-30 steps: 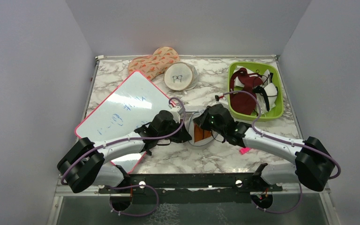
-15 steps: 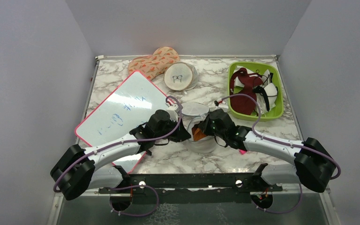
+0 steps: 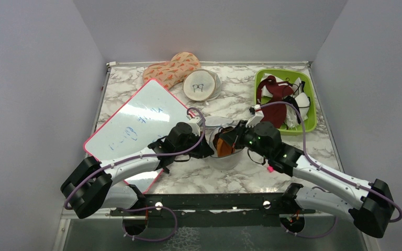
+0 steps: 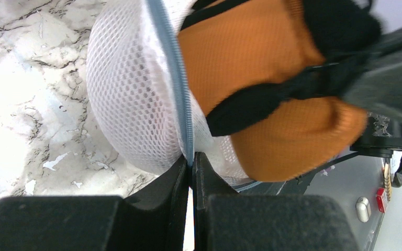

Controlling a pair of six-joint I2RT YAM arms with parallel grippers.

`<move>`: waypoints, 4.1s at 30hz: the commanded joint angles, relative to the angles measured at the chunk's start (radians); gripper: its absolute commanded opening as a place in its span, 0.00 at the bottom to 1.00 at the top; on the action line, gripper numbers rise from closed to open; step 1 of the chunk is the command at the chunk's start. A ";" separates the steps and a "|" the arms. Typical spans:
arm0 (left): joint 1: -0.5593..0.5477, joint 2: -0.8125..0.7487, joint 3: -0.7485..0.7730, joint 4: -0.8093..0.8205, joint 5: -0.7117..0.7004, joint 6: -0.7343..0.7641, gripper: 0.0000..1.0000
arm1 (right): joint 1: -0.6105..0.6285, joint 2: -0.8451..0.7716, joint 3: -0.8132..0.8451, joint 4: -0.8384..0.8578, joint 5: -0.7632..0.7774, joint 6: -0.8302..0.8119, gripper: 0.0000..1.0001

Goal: Unzip the laundry bag and remove the bra

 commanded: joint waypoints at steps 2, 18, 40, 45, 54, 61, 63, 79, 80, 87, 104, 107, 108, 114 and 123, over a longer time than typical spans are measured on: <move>-0.005 0.015 0.018 0.016 0.026 0.010 0.00 | 0.004 -0.066 -0.034 0.067 -0.003 0.195 0.01; -0.005 0.030 0.010 0.031 0.032 0.003 0.00 | 0.004 -0.150 0.246 -0.099 0.055 0.024 0.01; -0.006 0.015 0.019 0.019 0.028 0.014 0.00 | 0.004 -0.061 0.486 -0.332 0.553 -0.524 0.01; -0.006 0.022 0.027 0.021 0.028 0.015 0.00 | -0.057 0.067 0.504 -0.220 0.650 -0.667 0.01; -0.006 0.043 0.053 0.014 0.035 0.020 0.00 | -0.488 0.414 0.676 -0.187 0.335 -0.647 0.01; -0.008 0.032 0.069 -0.005 0.039 0.023 0.00 | -0.557 0.640 0.910 -0.300 0.455 -0.745 0.01; -0.008 0.025 0.062 -0.008 0.030 0.023 0.00 | -0.559 0.665 0.913 -0.332 0.501 -0.772 0.01; -0.011 0.054 0.060 0.019 0.049 0.017 0.00 | -0.578 0.792 0.661 -0.471 0.676 -0.621 0.01; -0.010 0.052 0.058 0.017 0.048 0.017 0.00 | -0.589 0.790 0.656 -0.472 0.674 -0.603 0.01; -0.011 0.048 0.059 0.008 0.042 0.025 0.00 | -0.658 0.806 0.592 -0.442 0.634 -0.540 0.01; -0.011 0.053 0.071 0.000 0.043 0.029 0.00 | -0.706 0.577 0.465 -0.265 0.288 -0.557 0.24; -0.013 0.042 0.059 0.012 0.036 0.019 0.00 | -0.706 0.508 0.458 -0.264 0.246 -0.560 0.39; -0.013 0.043 0.058 0.015 0.035 0.018 0.00 | -0.706 0.492 0.460 -0.266 0.243 -0.564 0.41; -0.015 0.032 0.050 0.015 0.030 0.009 0.01 | -0.706 0.413 0.503 -0.330 0.188 -0.577 0.52; -0.016 0.039 0.086 -0.030 0.022 0.039 0.14 | -0.706 0.280 0.422 -0.240 -0.403 -0.600 0.55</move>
